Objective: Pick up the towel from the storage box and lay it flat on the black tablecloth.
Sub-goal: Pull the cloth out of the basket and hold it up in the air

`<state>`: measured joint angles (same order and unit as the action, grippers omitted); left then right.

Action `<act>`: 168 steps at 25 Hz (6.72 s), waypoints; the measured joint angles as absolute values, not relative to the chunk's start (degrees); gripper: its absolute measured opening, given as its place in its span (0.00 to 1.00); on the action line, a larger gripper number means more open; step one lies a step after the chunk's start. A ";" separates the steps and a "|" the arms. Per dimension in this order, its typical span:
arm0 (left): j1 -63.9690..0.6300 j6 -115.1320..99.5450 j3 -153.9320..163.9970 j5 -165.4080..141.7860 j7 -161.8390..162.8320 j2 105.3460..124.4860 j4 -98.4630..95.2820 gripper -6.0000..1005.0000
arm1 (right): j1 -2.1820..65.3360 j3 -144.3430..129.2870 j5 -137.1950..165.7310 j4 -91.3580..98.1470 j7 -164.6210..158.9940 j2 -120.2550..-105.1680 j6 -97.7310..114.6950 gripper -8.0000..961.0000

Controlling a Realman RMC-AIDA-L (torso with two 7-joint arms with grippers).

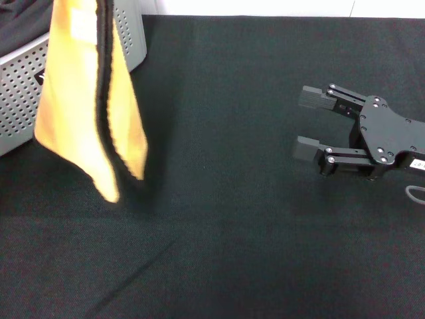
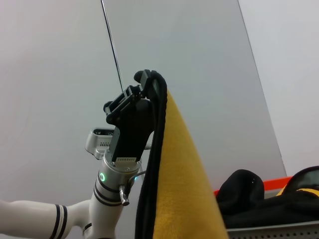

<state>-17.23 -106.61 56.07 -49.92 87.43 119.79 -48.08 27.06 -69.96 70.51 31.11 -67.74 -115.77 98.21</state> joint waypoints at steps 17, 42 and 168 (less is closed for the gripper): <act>-18.59 -106.58 58.34 -45.42 86.55 120.10 -46.28 0.03 | 29.62 -85.12 68.18 36.21 -63.99 -116.19 88.77 0.93; -18.19 -106.44 61.00 -41.13 86.39 120.06 -44.83 0.04 | 19.82 -110.20 61.44 56.34 -42.22 -116.18 58.78 0.71; -19.86 -109.63 64.40 -34.79 86.40 120.23 -37.70 0.05 | 20.00 -115.82 31.15 47.35 -16.87 -116.19 64.43 0.71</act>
<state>-19.86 -109.63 64.40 -34.79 86.40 120.23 -37.70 20.00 -115.82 31.15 47.35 -16.87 -116.19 64.43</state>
